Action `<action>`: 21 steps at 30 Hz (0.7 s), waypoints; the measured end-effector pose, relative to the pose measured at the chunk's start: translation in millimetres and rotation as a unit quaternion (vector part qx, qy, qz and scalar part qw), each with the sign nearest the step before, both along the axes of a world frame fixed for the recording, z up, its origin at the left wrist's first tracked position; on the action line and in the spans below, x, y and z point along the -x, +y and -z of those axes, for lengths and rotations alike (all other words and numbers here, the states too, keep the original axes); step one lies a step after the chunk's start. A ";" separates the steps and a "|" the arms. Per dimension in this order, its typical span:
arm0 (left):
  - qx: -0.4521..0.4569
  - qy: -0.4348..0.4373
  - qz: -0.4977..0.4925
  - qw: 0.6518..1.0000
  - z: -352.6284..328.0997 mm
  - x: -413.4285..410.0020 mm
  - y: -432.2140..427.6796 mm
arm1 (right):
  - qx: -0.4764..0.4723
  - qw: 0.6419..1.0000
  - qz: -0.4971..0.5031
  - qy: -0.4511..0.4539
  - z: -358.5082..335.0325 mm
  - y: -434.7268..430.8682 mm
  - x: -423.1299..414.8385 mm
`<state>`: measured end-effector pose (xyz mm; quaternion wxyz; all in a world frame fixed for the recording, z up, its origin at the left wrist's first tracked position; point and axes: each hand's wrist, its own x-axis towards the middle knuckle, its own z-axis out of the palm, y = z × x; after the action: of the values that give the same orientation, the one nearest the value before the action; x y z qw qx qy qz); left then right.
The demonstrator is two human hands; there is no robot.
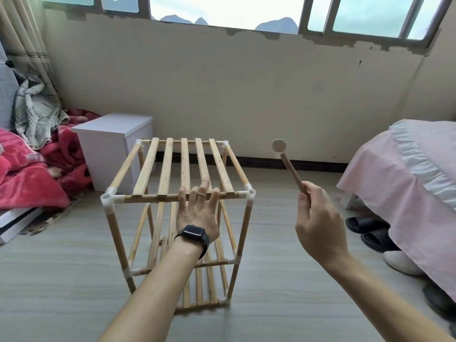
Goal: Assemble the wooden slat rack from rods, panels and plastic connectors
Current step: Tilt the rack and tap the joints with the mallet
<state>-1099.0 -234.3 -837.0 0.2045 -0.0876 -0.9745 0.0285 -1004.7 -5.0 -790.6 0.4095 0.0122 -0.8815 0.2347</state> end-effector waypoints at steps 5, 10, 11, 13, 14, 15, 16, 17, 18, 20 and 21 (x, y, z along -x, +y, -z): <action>-0.004 -0.011 0.000 1.000 -0.2 0.1 0.1 | -0.082 0.978 -0.030 -0.189 16.1 1.6 -0.1; -0.008 -0.024 0.007 1.000 -2.6 -0.6 -1.2 | -0.013 0.999 -0.025 -0.028 7.8 -5.2 -2.8; -0.011 -0.026 0.008 1.000 -2.9 -1.1 -0.9 | -0.039 0.995 -0.026 -0.090 6.8 -6.0 -1.4; -0.018 -0.030 0.010 0.999 -3.2 -2.6 -0.6 | -0.071 0.974 -0.020 -0.215 8.0 -5.7 0.0; -0.021 -0.035 0.012 0.999 -3.8 -3.3 -0.3 | -0.061 0.973 -0.019 -0.220 8.1 -4.7 -0.5; -0.024 -0.038 0.015 0.999 -4.3 -3.5 -0.2 | -0.046 0.978 -0.019 -0.202 8.8 -4.8 -1.9; -0.030 -0.040 0.019 0.999 -5.3 -4.1 -0.4 | -0.029 0.982 -0.028 -0.183 9.2 -7.4 -4.6; -0.038 -0.047 0.024 0.998 -7.4 -4.9 -0.5 | 0.005 0.984 -0.045 -0.172 11.0 -9.7 -6.2; -0.048 -0.056 0.033 0.997 -10.0 -6.2 -1.1 | 0.059 0.981 -0.070 -0.172 13.2 -12.4 -6.5; -0.074 -0.071 0.062 0.993 -14.4 -7.8 -5.5 | 0.175 0.960 -0.121 -0.184 18.7 -19.1 -7.4; -0.092 -0.079 0.080 0.989 -16.9 -8.2 -9.2 | 0.212 0.949 -0.136 -0.191 20.8 -23.1 -8.2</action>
<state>-1090.8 -243.5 -820.1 0.1359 -0.1477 -0.9760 -0.0842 -996.6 -28.1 -811.4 0.1907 0.0002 -0.8630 0.4678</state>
